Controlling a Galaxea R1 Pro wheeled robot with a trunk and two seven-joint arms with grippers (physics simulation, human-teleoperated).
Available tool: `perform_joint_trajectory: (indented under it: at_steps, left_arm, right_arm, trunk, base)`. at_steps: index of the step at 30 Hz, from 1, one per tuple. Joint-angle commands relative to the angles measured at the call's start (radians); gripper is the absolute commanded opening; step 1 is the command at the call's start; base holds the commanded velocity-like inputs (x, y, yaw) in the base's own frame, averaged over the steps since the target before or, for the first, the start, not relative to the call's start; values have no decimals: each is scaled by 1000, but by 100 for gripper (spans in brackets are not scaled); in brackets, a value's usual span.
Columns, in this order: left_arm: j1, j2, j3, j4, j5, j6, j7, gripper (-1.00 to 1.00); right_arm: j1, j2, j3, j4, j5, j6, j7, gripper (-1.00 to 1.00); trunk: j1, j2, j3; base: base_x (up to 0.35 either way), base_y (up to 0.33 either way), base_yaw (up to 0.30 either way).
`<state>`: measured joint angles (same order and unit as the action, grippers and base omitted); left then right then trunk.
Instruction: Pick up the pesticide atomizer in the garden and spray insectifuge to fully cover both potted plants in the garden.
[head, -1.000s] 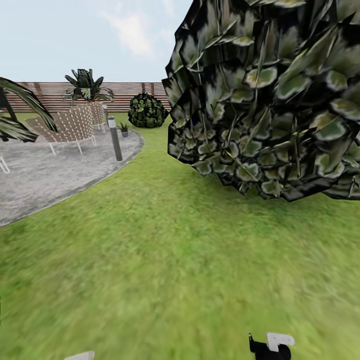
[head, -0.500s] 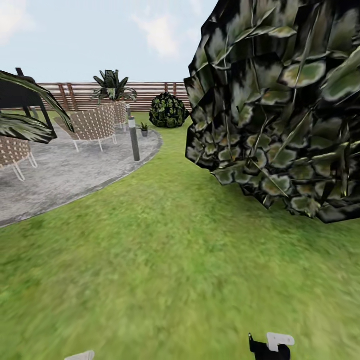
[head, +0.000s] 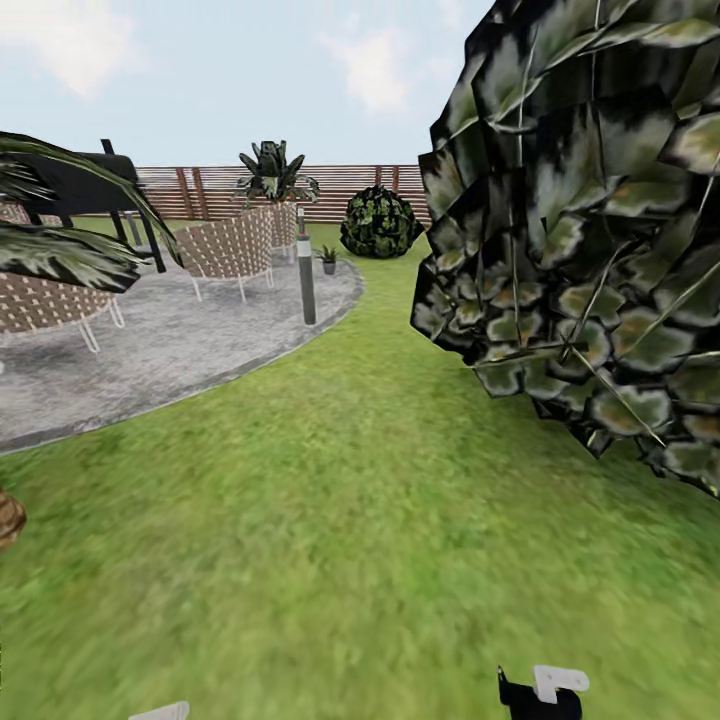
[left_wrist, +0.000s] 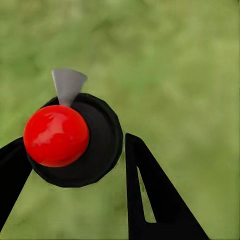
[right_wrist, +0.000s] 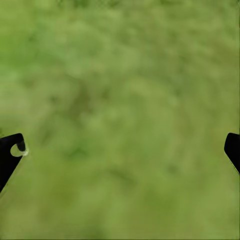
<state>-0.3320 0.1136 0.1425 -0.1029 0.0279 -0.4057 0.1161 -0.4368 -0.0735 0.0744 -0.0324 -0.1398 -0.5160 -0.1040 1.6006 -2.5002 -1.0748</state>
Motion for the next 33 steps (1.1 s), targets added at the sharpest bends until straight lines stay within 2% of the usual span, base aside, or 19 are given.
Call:
perform_joint_trajectory:
  at_steps: [1, 11, 33]
  left_arm:
    - [-1, 0, 2, 1, 3, -4, -1, -100]
    - [-1, 0, 2, 1, 3, -4, -1, -100]
    - [-1, 0, 2, 2, 3, -4, -1, -100]
  right_arm:
    - [0, 0, 8, 0, -9, -3, -2, 100]
    - [0, -2, 8, 0, -9, -2, -2, 100]
    - [1, -2, 8, 0, -9, -3, -2, 100]
  trunk:
    - [0, 0, -1]
    - [0, 0, -1]
    - [0, 0, -1]
  base:
    - [336, -72, 258]
    - [338, -10, 222]
    - [338, 0, 4]
